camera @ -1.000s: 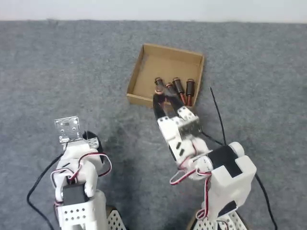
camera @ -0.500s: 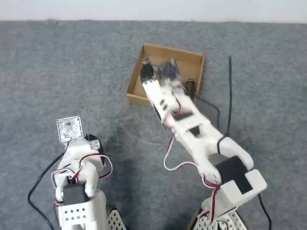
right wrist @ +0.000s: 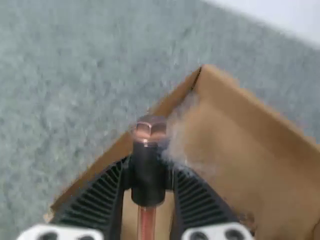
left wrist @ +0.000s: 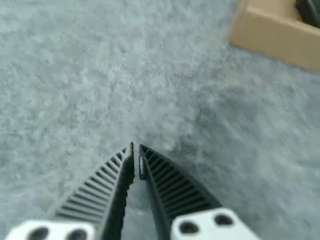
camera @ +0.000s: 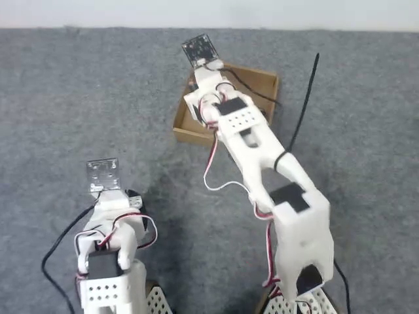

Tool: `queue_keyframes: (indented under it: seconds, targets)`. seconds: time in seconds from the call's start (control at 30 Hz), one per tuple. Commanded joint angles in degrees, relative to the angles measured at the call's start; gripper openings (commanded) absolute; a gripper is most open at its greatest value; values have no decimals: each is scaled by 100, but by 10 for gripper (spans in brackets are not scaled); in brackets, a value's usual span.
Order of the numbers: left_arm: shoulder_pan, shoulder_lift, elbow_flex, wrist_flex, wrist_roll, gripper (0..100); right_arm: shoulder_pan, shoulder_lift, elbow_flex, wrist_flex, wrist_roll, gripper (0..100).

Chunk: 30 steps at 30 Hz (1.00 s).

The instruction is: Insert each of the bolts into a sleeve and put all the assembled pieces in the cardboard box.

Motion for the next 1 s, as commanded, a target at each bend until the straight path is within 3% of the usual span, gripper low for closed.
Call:
queue_keyframes:
  seconds: [0.0,0.4,0.57,0.63,0.87,0.97]
  targets:
    - [97,-141,-57,53,-88,11,119,198,-1055,453,-70,6]
    - [79,-141,-57,35,-88,11,251,919,-1231,980,-70,11]
    - [79,-141,-57,26,-97,11,242,892,-1248,1429,-62,162]
    - [79,-141,-57,26,-97,11,259,875,-1248,1499,-44,180]
    - [79,-141,-57,18,-97,11,338,154,-1248,1657,-62,13]
    - [79,-141,-57,18,-97,11,382,-338,-1248,2273,-70,21]
